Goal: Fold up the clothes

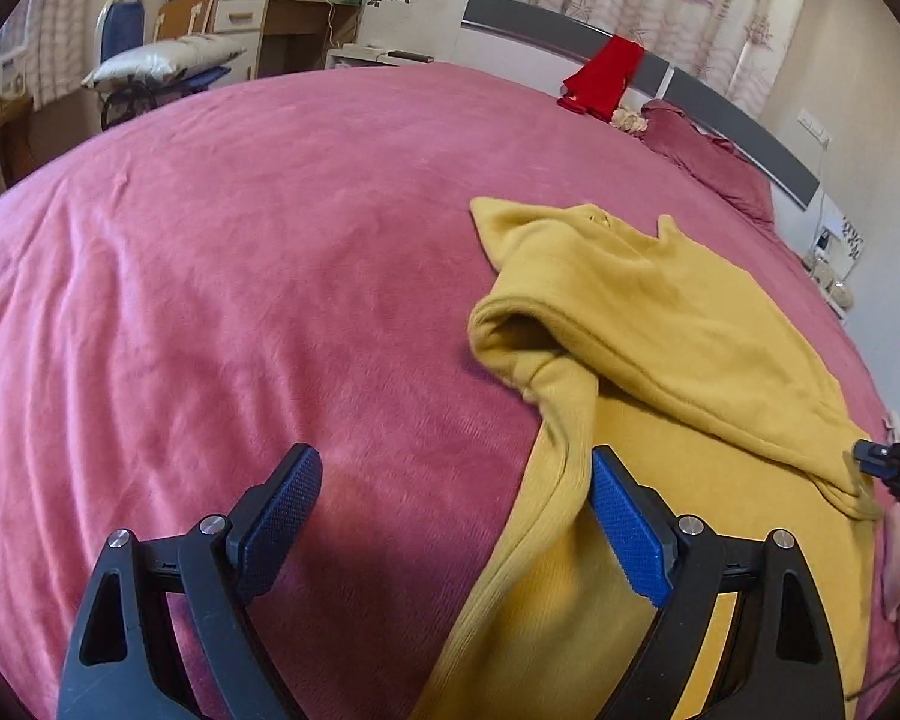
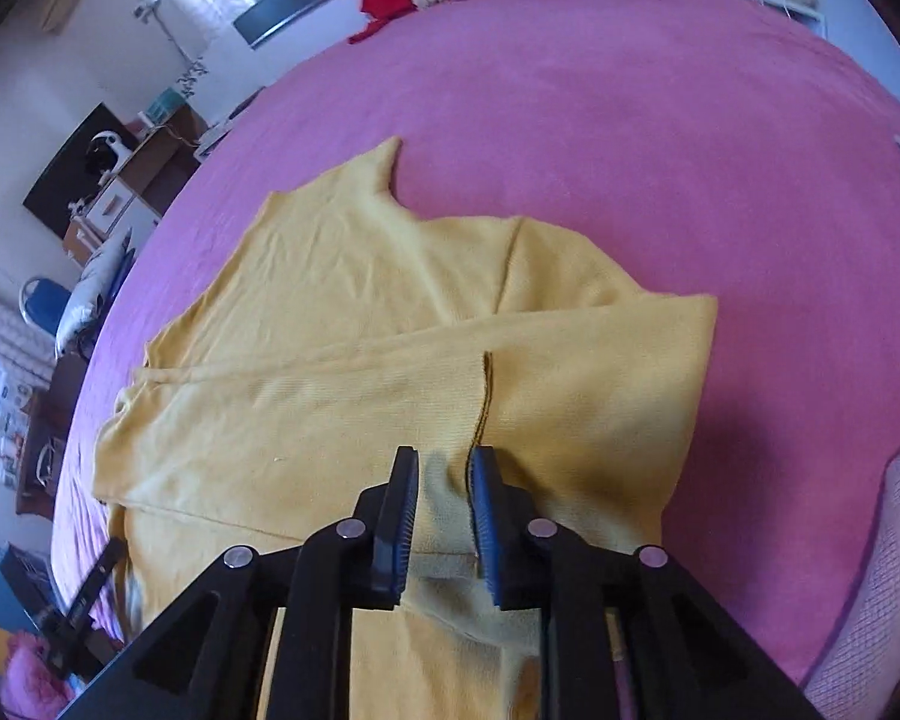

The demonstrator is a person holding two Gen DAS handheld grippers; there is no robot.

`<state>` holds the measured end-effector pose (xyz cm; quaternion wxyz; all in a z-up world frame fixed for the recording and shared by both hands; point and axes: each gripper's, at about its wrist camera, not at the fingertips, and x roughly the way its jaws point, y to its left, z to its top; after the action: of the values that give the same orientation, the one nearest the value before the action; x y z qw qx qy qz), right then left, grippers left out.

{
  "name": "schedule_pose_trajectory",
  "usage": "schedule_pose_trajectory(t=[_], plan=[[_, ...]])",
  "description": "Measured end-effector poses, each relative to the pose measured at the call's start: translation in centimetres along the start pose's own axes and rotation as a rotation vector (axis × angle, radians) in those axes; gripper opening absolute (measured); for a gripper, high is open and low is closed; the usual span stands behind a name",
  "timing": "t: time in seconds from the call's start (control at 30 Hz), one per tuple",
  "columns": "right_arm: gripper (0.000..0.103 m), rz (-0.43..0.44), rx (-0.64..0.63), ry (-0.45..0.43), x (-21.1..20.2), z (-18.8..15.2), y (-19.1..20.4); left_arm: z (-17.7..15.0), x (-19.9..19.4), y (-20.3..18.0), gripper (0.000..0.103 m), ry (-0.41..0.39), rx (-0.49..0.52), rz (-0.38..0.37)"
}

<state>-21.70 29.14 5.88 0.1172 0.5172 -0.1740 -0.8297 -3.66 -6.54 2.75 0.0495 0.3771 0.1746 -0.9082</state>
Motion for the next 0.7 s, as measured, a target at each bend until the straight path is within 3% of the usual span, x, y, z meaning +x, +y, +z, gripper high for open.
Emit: schedule_pose_trajectory(t=[0.07, 0.17, 0.23, 0.43, 0.57, 0.63, 0.67, 0.7], plan=[[0.018, 0.038, 0.041, 0.01, -0.1, -0.3, -1.1, 0.0, -0.1, 0.0, 0.09, -0.011, -0.003, -0.007], [0.005, 0.086, 0.098, -0.009, -1.2, -0.8, -2.1, 0.0, 0.2, -0.2, 0.09, -0.008, -0.001, -0.004], [0.003, 0.118, 0.137, -0.022, -2.0, -1.2, -2.7, -0.1, 0.2, -0.3, 0.091, -0.01, 0.005, 0.001], [0.003, -0.043, 0.086, -0.061, -3.1, -0.4, -3.2, -0.1, 0.2, -0.7, 0.091, -0.001, 0.02, 0.021], [0.004, -0.092, 0.115, -0.026, -1.7, -0.9, -4.5, 0.5, 0.0, -0.9, 0.091, 0.026, 0.021, 0.031], [0.013, -0.11, 0.08, -0.03, -2.1, -1.0, -4.0, 1.5, -0.5, -1.4, 0.091, 0.02, 0.013, 0.032], [0.016, -0.163, 0.051, -0.036, -2.7, -1.0, -3.4, 2.5, -0.7, -2.0, 0.091, -0.009, 0.013, 0.014], [0.018, -0.269, 0.017, -0.086, -4.0, -1.1, -2.6, 3.6, -0.9, -2.7, 0.091, -0.041, 0.014, -0.006]])
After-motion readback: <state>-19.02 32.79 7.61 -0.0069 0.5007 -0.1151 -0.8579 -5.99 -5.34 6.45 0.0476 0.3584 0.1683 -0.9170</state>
